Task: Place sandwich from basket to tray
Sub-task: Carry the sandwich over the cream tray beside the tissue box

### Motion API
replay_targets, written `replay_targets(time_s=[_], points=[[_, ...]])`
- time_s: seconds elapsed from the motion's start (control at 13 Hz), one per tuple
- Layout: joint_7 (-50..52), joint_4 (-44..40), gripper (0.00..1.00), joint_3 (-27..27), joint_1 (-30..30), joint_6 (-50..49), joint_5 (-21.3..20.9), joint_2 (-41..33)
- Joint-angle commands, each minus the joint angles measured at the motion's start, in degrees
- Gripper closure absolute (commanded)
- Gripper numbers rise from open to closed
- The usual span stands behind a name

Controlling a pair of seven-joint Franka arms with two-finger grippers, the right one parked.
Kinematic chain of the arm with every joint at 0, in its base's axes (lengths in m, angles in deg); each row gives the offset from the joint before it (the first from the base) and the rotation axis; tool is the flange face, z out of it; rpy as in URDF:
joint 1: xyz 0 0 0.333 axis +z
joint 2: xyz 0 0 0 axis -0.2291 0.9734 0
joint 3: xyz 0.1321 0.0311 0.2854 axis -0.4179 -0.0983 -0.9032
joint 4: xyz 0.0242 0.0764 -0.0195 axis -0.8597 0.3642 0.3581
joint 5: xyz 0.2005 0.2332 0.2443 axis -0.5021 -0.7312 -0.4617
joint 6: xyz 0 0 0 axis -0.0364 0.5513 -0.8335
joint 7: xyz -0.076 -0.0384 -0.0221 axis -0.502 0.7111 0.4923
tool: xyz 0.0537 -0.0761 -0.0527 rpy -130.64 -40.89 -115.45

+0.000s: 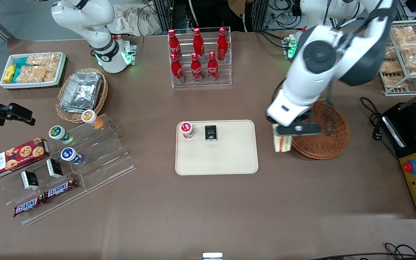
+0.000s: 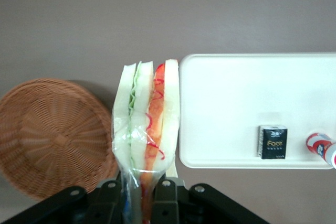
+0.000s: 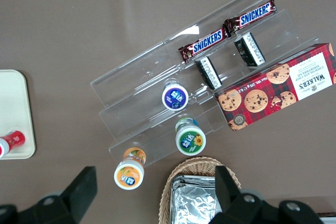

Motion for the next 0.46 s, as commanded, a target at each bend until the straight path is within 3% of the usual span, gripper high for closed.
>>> replay_targets(time_s=[0.0, 0.38], points=[[1.57, -3.40, 1.00, 0.00, -2.81, 7.18, -1.93, 8.59], [4.30, -3.12, 1.00, 0.00, -4.31, 15.47, -4.48, 18.88]])
